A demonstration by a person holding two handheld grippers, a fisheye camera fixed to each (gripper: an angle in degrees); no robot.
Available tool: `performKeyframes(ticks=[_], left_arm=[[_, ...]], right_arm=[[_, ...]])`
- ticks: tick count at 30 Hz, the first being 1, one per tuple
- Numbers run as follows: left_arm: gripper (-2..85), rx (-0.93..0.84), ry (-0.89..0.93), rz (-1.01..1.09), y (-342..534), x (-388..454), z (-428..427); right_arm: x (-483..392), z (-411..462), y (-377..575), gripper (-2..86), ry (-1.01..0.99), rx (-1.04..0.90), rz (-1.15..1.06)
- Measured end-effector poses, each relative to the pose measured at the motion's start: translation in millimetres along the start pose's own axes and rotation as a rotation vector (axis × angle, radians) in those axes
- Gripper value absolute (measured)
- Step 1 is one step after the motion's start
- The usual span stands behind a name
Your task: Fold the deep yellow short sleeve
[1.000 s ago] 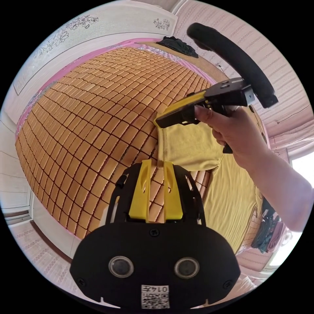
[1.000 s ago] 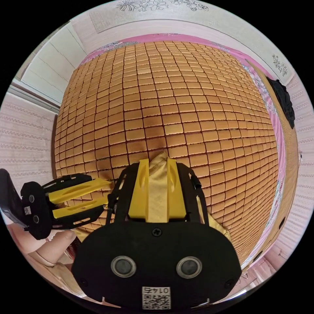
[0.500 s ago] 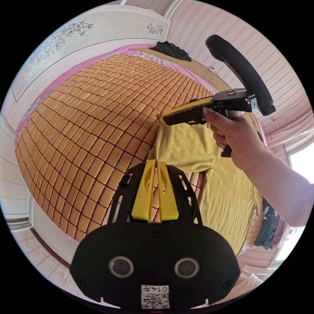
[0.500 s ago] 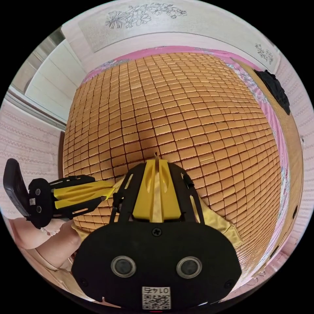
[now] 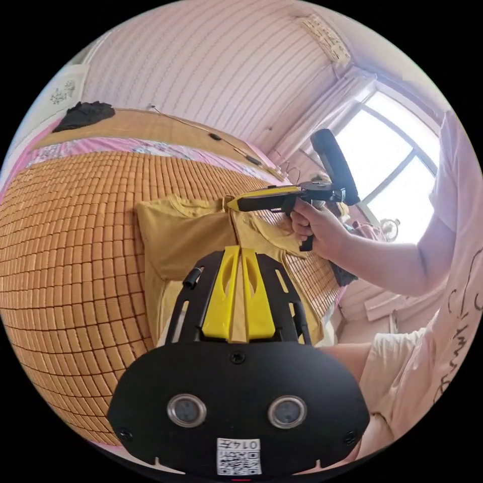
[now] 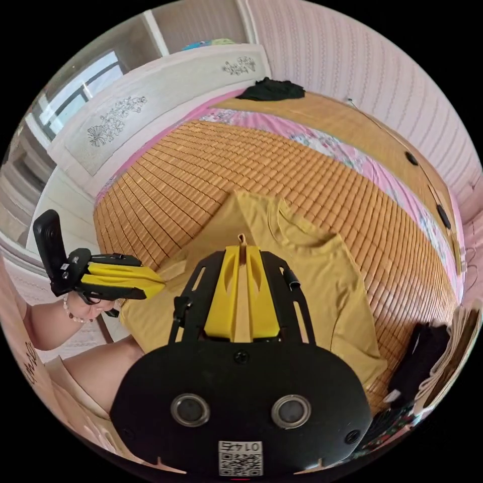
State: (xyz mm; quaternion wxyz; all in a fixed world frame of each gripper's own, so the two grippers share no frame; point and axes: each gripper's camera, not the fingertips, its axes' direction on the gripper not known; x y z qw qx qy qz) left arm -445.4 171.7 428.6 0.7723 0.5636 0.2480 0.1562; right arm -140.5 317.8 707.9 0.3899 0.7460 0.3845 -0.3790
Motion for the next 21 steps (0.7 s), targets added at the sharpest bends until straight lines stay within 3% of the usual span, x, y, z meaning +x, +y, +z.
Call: performKeyframes(ticks=[5, 9, 15, 21], left_arm=[[4.7, -0.220, 0.017, -0.045, 15.2, 14.1, 62.7], [4.9, -0.239, -0.157, -0.074, 11.4, 6.5, 74.1], [5.4, -0.195, -0.393, -0.141, -11.7, -25.5, 88.8], [6.0, -0.269, -0.409, -0.086, -35.2, -31.3, 139.4]], right_arm=[[43.8, 65.8, 74.8, 6.5, 0.004, -0.221, 0.138], [55.9, 81.3, 79.1, 6.5, -0.024, -0.193, 0.140], [51.4, 124.2, 1.5, 7.3, -0.073, -0.022, -0.027], [41.1, 214.2, -85.4, 5.5, -0.040, -0.037, -0.150]])
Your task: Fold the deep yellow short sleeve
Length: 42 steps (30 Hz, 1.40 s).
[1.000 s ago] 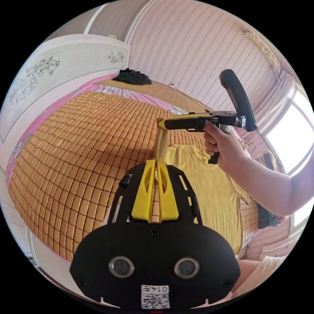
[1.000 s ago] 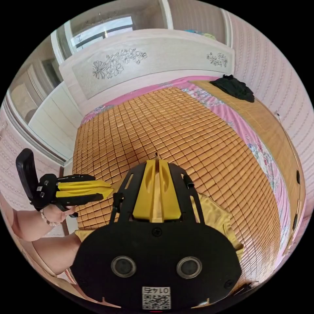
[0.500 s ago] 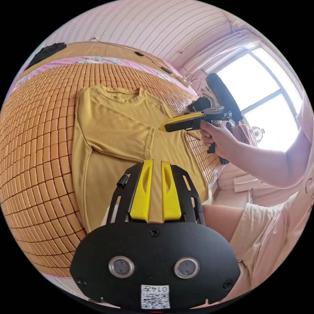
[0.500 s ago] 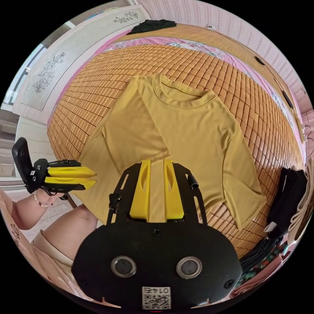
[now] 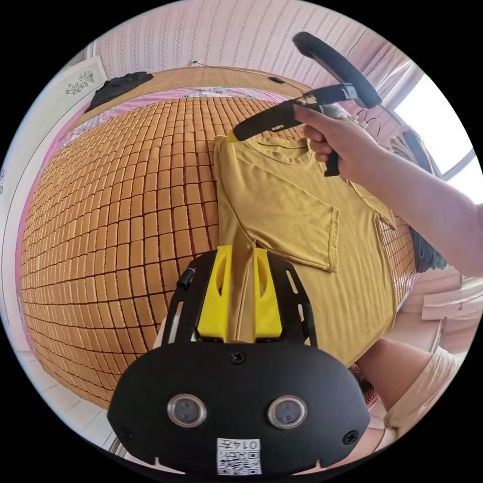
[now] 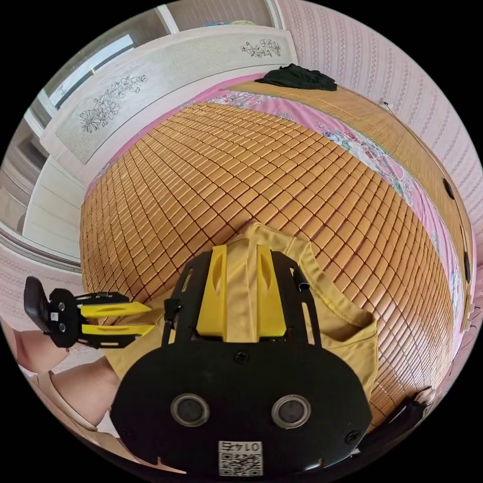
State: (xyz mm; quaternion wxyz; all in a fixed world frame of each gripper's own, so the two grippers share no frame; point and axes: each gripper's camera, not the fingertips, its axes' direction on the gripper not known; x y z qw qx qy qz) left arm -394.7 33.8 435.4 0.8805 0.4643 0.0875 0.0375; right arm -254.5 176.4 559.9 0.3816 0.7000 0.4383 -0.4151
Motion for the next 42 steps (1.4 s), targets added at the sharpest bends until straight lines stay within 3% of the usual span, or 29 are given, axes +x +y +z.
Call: performKeyframes(ticks=[1, 4, 13, 19, 24, 28, 31, 34, 42], left_arm=[[5.1, -0.012, 0.005, 0.000, -2.6, 1.5, 4.5], [0.2, -0.006, 0.020, -0.031, -12.2, 5.0, 11.7], [0.8, 0.018, -0.005, -0.199, -30.4, -3.9, 31.8], [5.3, 0.006, -0.030, -0.181, -49.7, 12.1, 20.1], [5.6, -0.068, 0.080, 0.002, -88.3, 73.2, 32.8], [5.8, -0.122, 0.184, 0.176, -122.2, 138.5, 60.8], [5.9, -0.171, 0.265, 0.337, -149.1, 198.7, 85.0], [5.9, -0.241, 0.326, 0.501, -172.0, 259.0, 109.8], [6.3, -0.302, 0.270, 0.812, -233.4, 402.0, 167.3]], right_arm=[[3.1, 20.2, -9.1, 1.5, -0.012, -0.052, -0.006], [0.2, 43.7, -19.3, -0.1, -0.014, -0.074, -0.035], [-13.2, 105.6, -38.0, 1.4, -0.012, -0.123, -0.124], [4.0, 68.9, 16.8, 7.8, 0.085, 0.054, -0.011], [10.2, 40.7, 136.6, 7.8, 0.342, 0.086, 0.167], [-3.1, 35.2, 267.2, 0.9, 0.412, 0.086, 0.334], [-1.8, 51.0, 349.8, -0.4, 0.483, -0.044, 0.575], [-0.8, 72.1, 412.2, -0.3, 0.431, -0.124, 0.729], [9.2, 118.9, 485.9, 5.7, 0.362, 0.021, 0.878]])
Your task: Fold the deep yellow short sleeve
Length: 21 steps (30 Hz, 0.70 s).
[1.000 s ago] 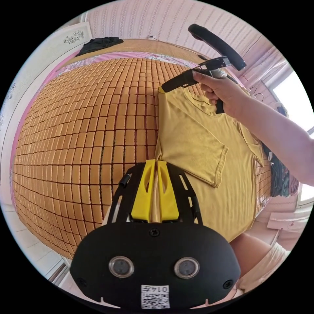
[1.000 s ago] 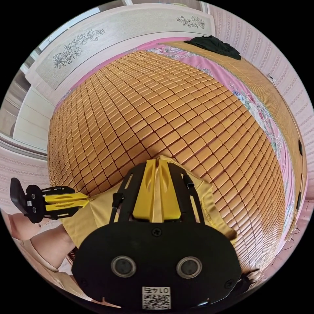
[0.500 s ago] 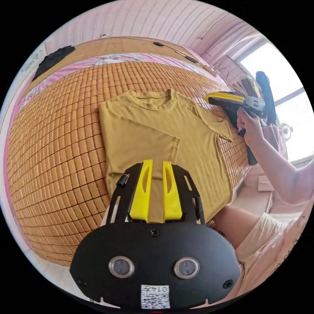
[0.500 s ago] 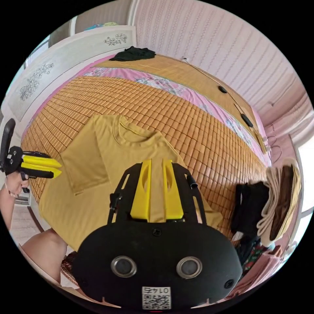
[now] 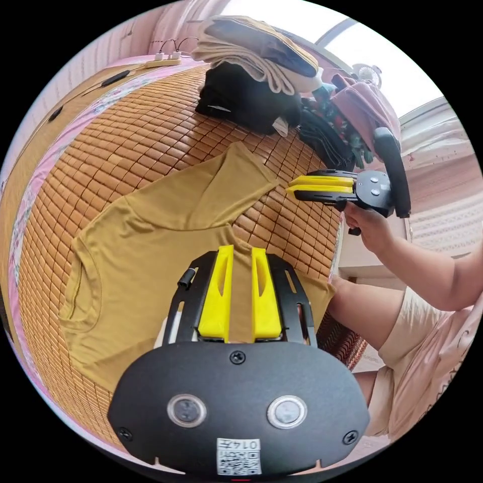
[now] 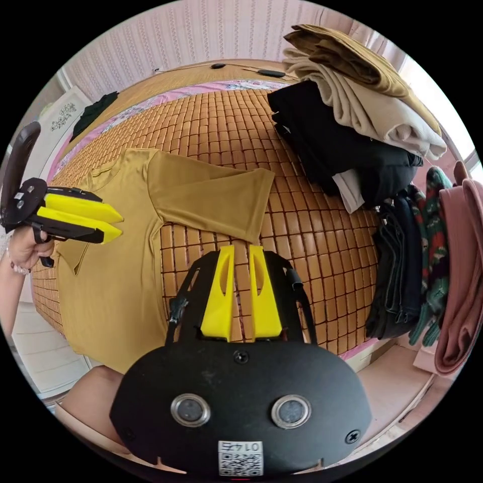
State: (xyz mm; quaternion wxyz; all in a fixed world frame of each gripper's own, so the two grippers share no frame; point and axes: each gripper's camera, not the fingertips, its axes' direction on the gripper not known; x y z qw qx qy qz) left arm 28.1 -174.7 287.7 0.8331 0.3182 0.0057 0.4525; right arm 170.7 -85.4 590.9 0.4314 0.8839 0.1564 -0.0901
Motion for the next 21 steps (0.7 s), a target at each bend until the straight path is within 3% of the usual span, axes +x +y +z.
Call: performKeyframes(ticks=[6, 14, 21], left_arm=[[6.3, 0.009, -0.035, 0.030, -98.8, 0.6, 24.4], [6.2, 0.000, -0.067, 0.070, -165.7, 13.1, 53.5], [6.6, -0.069, -0.099, 0.077, -198.6, 24.3, 102.1]], right_arm=[[17.9, 65.7, 7.6, 5.8, -0.095, -0.008, 0.128], [43.6, 109.7, 44.0, -0.1, -0.241, -0.002, 0.168], [59.7, 133.5, 43.0, -0.2, -0.202, 0.058, 0.194]])
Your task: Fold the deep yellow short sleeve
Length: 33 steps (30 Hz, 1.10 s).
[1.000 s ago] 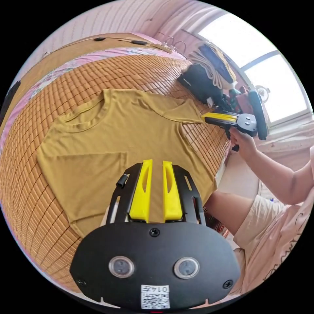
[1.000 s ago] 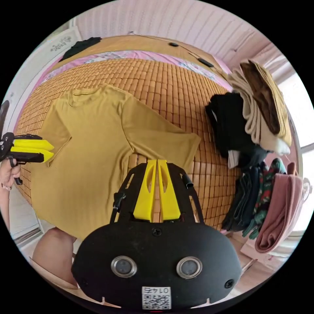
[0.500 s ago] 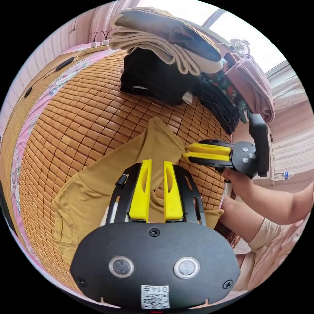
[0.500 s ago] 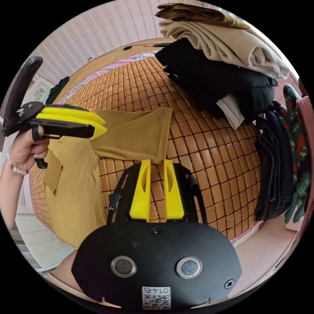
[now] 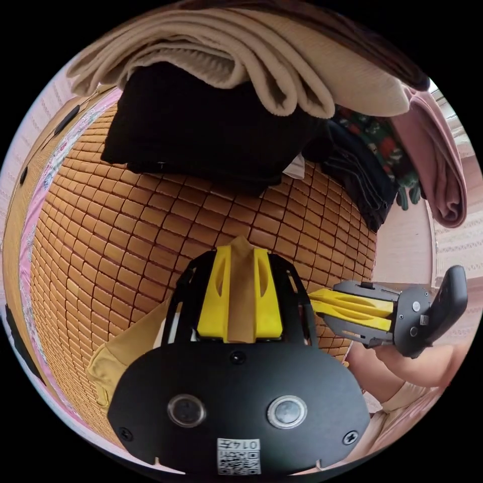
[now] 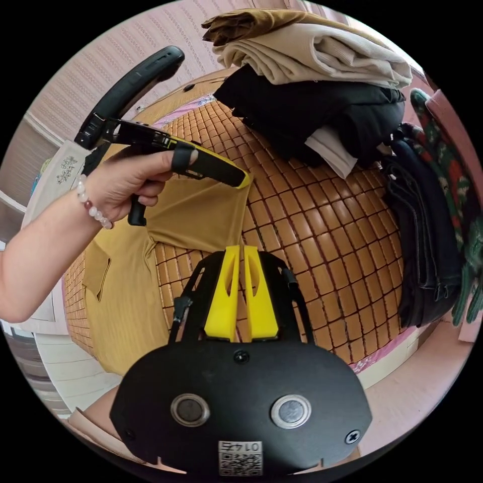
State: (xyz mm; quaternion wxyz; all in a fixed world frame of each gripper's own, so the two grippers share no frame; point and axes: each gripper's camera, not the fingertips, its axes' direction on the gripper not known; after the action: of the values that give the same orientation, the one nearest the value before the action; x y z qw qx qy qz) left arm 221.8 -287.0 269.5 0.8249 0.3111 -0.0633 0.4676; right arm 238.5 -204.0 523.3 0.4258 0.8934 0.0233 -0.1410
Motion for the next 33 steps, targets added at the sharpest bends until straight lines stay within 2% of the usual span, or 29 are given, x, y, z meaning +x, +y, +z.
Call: performKeyframes(ticks=[6, 10, 13, 15, 18, 21, 24, 26, 29, 33], left_arm=[[0.2, 0.042, 0.087, -0.044, 16.5, -22.7, 1.3], [-0.6, 0.105, 0.094, -0.107, 42.3, -42.0, -17.6], [-0.8, 0.239, 0.075, -0.169, 86.8, -62.0, -58.7], [-0.8, 0.353, 0.043, -0.229, 139.3, -80.3, -101.0], [-0.7, 0.433, -0.014, -0.291, 217.8, -89.4, -147.1], [-0.3, 0.383, -0.058, -0.382, 295.1, -85.6, -158.0], [0.9, 0.290, -0.004, -0.548, 360.3, -87.3, -131.0], [2.3, 0.270, 0.041, -0.636, 391.0, -88.8, -112.3], [4.7, 0.224, 0.092, -0.765, 427.7, -95.9, -94.1], [4.9, 0.230, 0.095, -0.777, 451.5, -102.5, -99.5]], right_arm=[[9.2, 42.6, -20.1, -0.5, -0.042, -0.068, -0.056], [20.0, 51.8, -41.9, -0.6, -0.056, -0.069, -0.069], [20.7, 40.4, -61.4, -0.4, -0.132, 0.010, -0.111], [13.8, 31.6, -74.7, -0.3, -0.206, 0.060, -0.167], [-9.5, 17.7, -92.4, -0.2, -0.354, 0.130, -0.301], [-39.1, 22.2, -102.2, -0.1, -0.485, 0.084, -0.438], [-68.5, 57.1, -101.4, -0.2, -0.545, -0.091, -0.543], [-87.7, 86.6, -93.9, -0.2, -0.489, -0.222, -0.599], [-101.4, 103.3, -91.0, -0.4, -0.370, -0.307, -0.628], [-109.8, 102.2, -101.8, -0.6, -0.303, -0.312, -0.668]])
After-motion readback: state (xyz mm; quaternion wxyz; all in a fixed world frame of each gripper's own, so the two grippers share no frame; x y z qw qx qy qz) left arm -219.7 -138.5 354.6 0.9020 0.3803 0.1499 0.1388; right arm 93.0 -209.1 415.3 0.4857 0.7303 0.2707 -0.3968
